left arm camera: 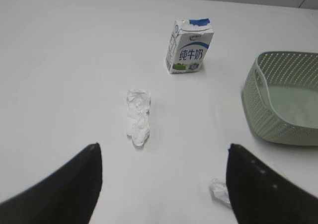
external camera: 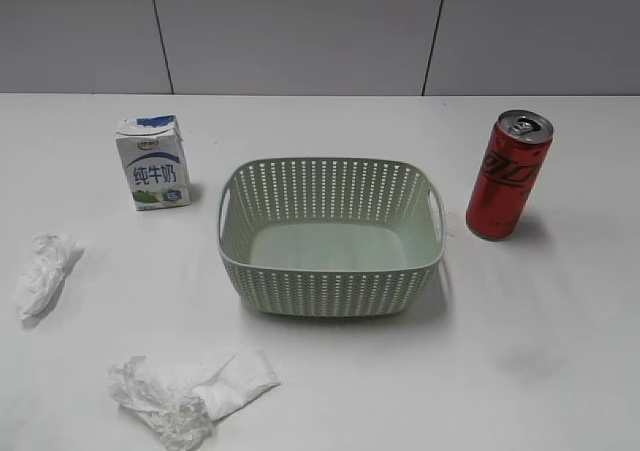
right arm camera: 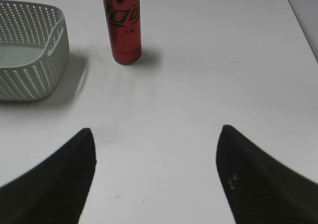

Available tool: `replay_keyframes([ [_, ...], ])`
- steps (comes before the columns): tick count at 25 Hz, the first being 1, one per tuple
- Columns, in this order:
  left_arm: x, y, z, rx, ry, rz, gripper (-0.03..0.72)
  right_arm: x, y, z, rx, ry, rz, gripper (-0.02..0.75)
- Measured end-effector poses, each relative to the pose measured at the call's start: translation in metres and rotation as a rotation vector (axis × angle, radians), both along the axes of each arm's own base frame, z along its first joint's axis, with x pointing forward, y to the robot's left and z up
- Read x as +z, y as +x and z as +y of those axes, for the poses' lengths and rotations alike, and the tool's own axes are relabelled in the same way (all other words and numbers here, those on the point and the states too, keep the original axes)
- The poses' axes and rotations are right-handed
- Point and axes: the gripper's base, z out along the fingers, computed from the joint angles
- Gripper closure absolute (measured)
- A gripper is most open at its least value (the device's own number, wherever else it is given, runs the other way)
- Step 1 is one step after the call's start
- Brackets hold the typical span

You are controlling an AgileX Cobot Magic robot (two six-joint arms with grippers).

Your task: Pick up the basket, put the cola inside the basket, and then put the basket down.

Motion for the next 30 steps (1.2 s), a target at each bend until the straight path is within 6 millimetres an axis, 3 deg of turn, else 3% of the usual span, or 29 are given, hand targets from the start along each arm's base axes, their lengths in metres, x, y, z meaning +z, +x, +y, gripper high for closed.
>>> replay_keyframes([
  [15,0.012,0.107,-0.022,-0.018,-0.003,0.347,0.1,-0.001,0.0,0.0,0.002,0.003,0.003,0.165],
  [30,-0.011,0.195,-0.057,-0.081,-0.063,0.63,0.1,-0.001,0.0,0.0,0.002,0.003,0.002,0.165],
])
